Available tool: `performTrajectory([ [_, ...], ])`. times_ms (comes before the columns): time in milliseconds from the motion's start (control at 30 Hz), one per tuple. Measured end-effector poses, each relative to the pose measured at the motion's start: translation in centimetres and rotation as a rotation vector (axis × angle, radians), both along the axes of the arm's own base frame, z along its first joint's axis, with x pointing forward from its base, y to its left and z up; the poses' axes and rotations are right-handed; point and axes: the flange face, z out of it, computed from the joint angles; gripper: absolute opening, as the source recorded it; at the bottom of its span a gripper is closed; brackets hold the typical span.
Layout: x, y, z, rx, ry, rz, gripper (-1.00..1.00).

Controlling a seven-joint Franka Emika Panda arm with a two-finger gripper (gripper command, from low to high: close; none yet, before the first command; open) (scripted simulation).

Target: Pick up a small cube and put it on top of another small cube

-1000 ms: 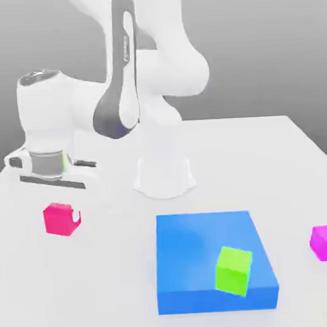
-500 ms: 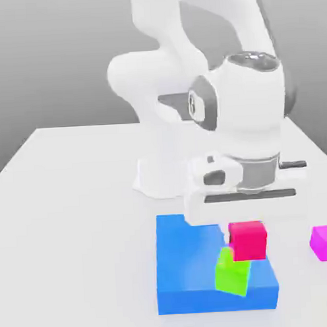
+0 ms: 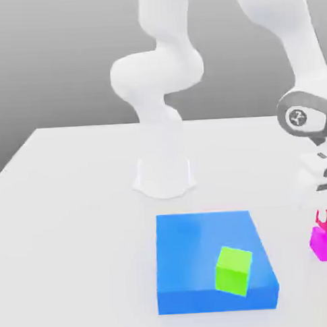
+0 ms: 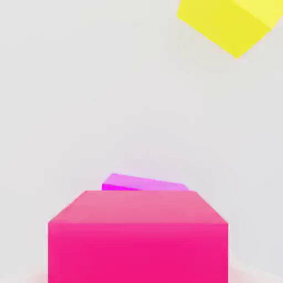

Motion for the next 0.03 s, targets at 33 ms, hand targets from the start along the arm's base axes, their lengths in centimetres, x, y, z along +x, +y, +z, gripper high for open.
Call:
performTrajectory([
  [33,0.00,0.00,0.00,0.000,0.000,0.000,1.00],
])
